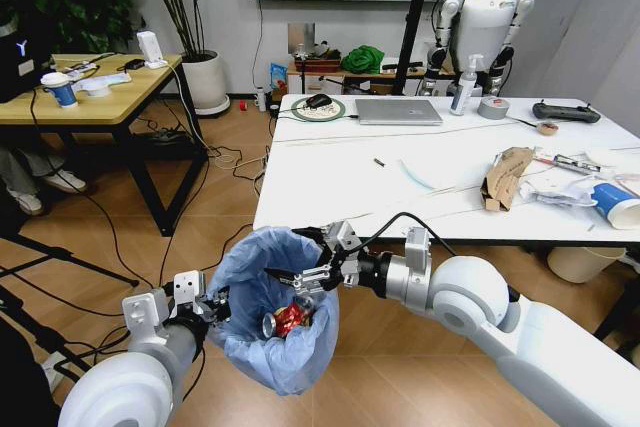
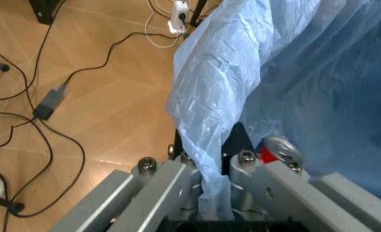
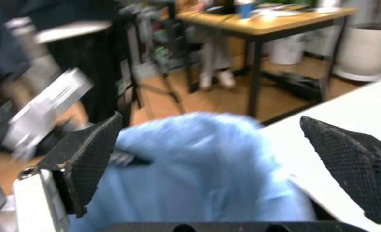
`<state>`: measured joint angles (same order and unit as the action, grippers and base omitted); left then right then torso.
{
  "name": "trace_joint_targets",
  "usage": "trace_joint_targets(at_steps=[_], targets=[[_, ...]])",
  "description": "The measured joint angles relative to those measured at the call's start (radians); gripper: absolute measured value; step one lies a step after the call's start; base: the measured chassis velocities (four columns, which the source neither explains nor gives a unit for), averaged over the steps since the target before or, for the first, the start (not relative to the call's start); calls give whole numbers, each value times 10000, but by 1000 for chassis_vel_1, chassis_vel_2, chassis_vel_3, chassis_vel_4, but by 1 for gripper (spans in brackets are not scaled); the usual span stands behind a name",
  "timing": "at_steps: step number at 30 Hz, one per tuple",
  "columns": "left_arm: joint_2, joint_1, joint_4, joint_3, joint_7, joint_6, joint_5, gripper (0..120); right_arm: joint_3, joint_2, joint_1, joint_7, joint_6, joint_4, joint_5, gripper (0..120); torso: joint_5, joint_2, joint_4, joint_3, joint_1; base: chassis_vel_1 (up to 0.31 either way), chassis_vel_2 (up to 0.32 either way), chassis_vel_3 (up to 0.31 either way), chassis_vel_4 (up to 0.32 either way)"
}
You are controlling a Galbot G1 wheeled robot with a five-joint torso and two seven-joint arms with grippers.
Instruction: Pick up the trash bin and place the trash from the table into it.
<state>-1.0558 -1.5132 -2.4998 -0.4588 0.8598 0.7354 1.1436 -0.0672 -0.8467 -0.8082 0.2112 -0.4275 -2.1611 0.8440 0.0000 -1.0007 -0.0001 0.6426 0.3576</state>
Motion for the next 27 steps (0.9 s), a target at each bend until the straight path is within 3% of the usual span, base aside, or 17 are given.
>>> trace_joint_targets(at_steps=[10,13,18,27], targets=[[-5,-163,-5,63,1,0,-84,0,1399,-706,969,-3729,-970,579,1820,100,0,0,0,0,0,0,0,0,0],[-4,-238,-6,72,1,0,-99,0,1557,-1036,1743,-4982,-1424,1544,2113,100,0,0,2,0,0,0,0,0,0],[3,-295,-6,61,-1,0,-106,0,1519,-1474,2602,-5302,-1793,3287,1978,100,0,0,0,1,1,0,0,0,0],[49,-324,-6,79,-9,0,-124,0,-71,-2178,4615,-5376,-2009,6477,1535,100,0,1,1,2,1,0,0,0,0]])
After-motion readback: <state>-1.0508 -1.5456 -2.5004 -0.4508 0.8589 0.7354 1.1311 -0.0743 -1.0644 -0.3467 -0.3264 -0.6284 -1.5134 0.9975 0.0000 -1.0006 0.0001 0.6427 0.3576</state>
